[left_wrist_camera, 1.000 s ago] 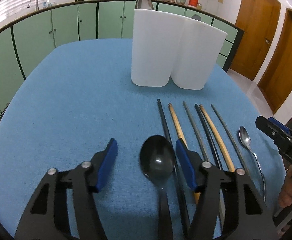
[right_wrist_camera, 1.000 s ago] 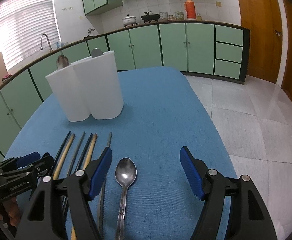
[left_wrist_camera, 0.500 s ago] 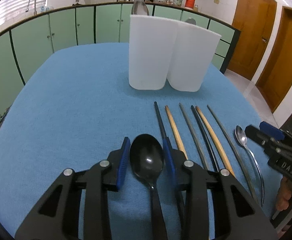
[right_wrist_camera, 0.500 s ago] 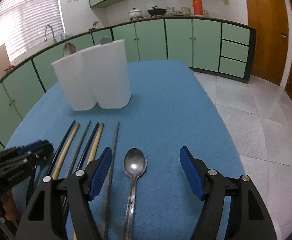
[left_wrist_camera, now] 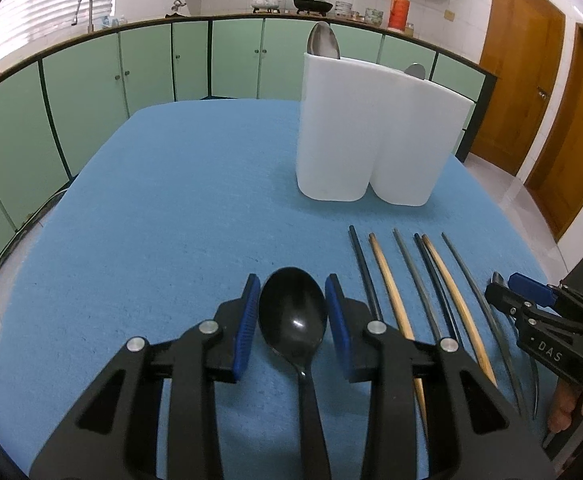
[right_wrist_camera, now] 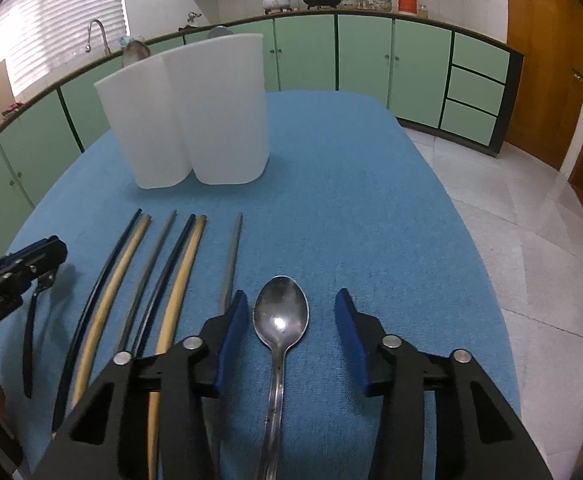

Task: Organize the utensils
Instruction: 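Lift both spoons and lower them into the white holder, opening both tools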

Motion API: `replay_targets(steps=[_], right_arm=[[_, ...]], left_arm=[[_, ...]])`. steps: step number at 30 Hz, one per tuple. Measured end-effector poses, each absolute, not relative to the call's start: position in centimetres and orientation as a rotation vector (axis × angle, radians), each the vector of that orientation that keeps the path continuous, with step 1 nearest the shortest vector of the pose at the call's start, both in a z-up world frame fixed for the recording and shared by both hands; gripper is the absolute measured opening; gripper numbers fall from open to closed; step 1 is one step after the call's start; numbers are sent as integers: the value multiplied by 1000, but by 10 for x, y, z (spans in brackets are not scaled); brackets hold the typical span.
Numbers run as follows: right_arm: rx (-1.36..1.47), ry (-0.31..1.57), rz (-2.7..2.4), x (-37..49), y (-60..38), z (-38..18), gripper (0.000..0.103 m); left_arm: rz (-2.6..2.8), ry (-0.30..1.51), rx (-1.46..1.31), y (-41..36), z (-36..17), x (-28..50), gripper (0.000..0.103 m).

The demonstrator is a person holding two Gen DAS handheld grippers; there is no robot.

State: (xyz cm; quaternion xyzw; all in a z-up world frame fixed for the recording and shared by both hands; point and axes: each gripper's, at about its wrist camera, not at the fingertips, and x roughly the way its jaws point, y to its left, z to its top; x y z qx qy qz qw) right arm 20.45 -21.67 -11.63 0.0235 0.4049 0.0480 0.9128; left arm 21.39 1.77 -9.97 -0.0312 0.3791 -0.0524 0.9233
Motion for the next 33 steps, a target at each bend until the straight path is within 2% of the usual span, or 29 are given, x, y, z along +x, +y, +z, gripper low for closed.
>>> replay_targets(steps=[5,7,9,10,18,33], right_arm=[[22,834,84,203,-214,-117,41],[13,832,82,203,-212,-118,38],[9,832,86,203,-210,-118,29],[1,830,87,202,-208,-118,28],[22,802,101,196,-209,-112,28],[87,566,188,159,-227,-48,28]], left_arm=[[-110,777,-66,20,-100,213,32],[-110,776,-66,20,-100,213,32],[-111,775,-64,20,-100,213,32],[-110,774,-62,20,-100,212,32],[-108,749,-66,22,-94,205,32],[-149,532,-104,23,-52,181,32]])
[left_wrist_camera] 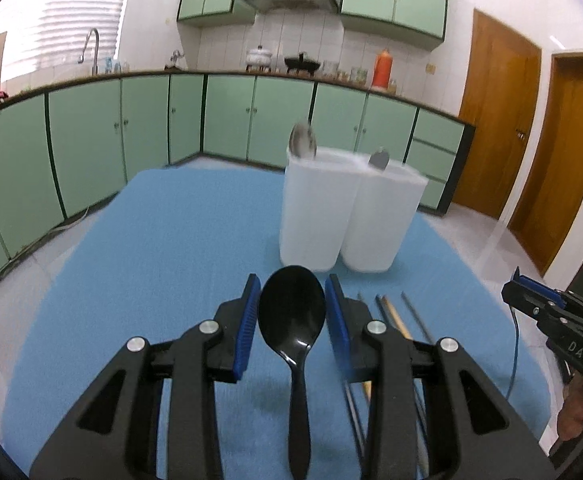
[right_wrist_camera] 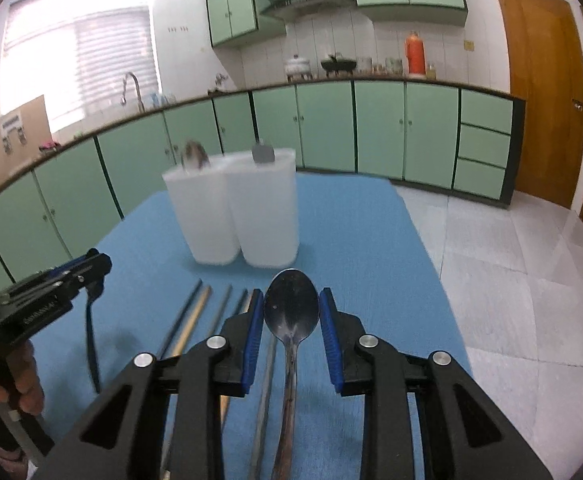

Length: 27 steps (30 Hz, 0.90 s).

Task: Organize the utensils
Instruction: 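Lift both spoons and lower them into the white holder, opening both tools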

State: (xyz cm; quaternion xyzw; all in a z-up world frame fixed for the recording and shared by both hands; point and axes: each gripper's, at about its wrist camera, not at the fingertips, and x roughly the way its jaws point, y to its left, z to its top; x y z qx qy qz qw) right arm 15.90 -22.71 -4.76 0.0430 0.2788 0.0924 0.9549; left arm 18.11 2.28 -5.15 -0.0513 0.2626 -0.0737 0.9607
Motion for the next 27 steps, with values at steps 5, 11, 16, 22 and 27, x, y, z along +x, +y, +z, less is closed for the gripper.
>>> replay_targets(steps=[5,11,16,22,27], right_arm=[[98,495,201,156,-232,-25,28],[100,430,207,161,-233,-5,28],[98,385,219,173,-231,11,28],[117,306,234,202,-225,38,28],[145,235,237,237,-217,60,28]], left_arm=[[-156,456,-112,21,-34,179,32],[-155,378,-117,16,-15,185,32],[-158,308,-118,13,8,201,32],[-173,227,-138,8,37,230,32],[-195,162,-164,0,58,258,32]])
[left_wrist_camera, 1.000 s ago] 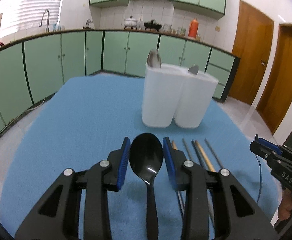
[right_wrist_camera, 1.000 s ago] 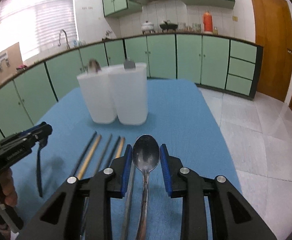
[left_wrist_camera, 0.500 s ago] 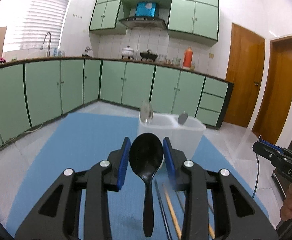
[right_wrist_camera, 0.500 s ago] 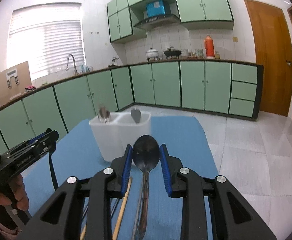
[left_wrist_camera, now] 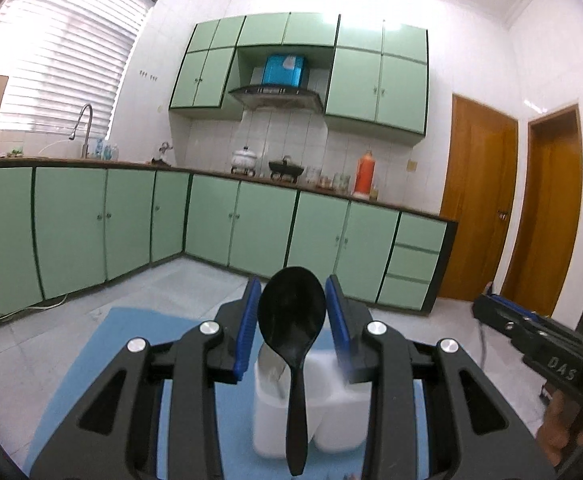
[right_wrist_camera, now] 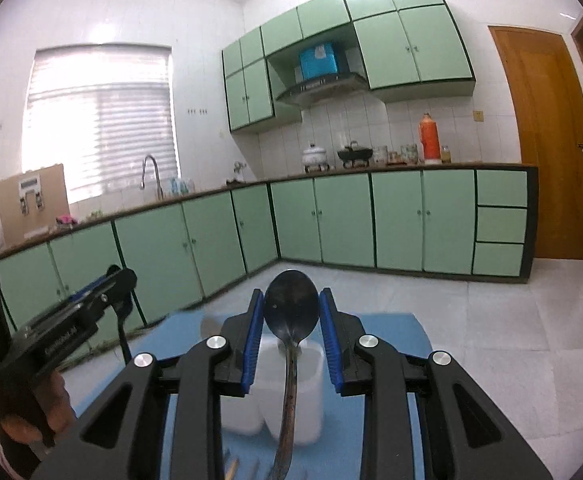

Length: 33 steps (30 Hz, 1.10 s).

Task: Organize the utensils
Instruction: 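Lift both spoons and lower them into the white holder, opening both tools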

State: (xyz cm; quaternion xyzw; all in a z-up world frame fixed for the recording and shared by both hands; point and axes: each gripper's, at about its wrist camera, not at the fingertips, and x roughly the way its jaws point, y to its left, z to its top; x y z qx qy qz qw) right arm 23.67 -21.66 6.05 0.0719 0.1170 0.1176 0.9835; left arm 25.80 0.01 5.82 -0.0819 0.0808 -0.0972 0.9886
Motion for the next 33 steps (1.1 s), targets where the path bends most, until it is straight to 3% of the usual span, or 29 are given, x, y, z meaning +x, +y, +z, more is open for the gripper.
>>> replay_targets(steps=[18,33], right_arm=[[173,171,171,338,-197,50,28],[164,295,190,341,-187,-1,28]], left_arm=[[-184,157,-196,-20,37,356,32],[-164,246,-154,-11,4,353,33]])
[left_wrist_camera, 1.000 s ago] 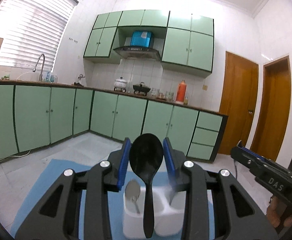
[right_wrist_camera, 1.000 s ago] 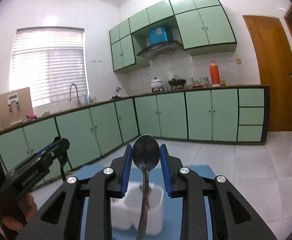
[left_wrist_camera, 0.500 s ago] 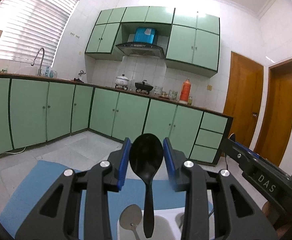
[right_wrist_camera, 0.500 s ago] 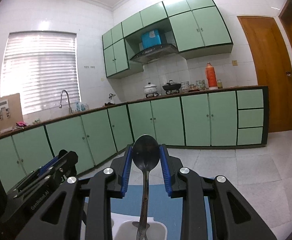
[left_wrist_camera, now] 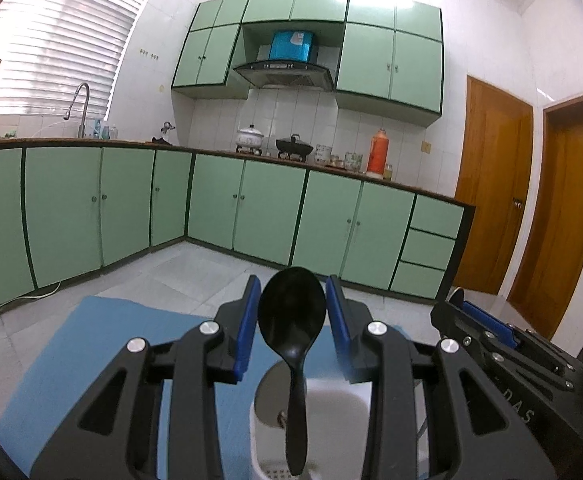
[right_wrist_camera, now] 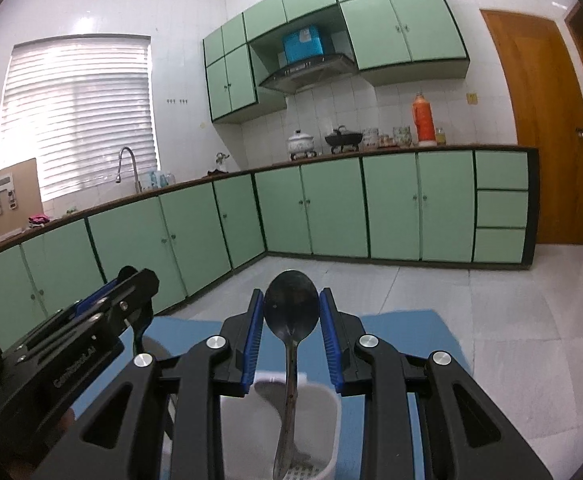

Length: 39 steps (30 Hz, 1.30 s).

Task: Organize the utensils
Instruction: 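Lift both spoons and lower them into the white holder, opening both tools, then withdraw both tools back toward the chopsticks on the table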

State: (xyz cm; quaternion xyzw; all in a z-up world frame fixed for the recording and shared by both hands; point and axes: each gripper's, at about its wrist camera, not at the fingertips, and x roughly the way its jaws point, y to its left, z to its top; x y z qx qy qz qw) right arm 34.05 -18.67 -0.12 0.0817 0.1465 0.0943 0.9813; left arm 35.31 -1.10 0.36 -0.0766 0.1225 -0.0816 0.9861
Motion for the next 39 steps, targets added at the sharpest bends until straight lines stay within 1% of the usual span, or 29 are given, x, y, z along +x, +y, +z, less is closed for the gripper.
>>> replay_targets(steps=[4,5,7,9,12,14,20,22,26,28,30,35,39], right_arm=[[156,325,195,338,-185,-9,29],[156,330,196,338,-186,-10,29],[159,336,195,336,-187,-12,30],[166,339,200,332,-190,-12,41],[165,326,188,324,-194,-8,47],[171,323,182,318,-197,-6,49],[212,320,158,295,-216,-2,59],[218,318,146,287,-222,-1,64],[221,322,122,260,-233,-4,73],[222,329,118,250,-235,-6,78],[220,344,119,234,-238,-12,80],[207,389,114,201,-241,-28,82],[184,423,101,170,-241,-45,83]], left_arm=[[-152,268,-153,-7,-2,351,34],[-151,272,-153,-6,-3,350,36],[-144,272,-153,-4,-3,346,44],[-144,271,-153,-2,-3,342,46],[-139,262,-156,1,-1,334,53],[-139,260,-157,4,1,329,55],[-130,258,-160,11,4,305,65],[-123,260,-158,14,5,295,73],[-122,272,-151,18,3,271,80],[-122,279,-144,19,0,255,87],[-120,288,-133,20,-3,240,88],[-125,347,-120,22,-17,206,90],[-129,407,-90,22,-38,174,91]])
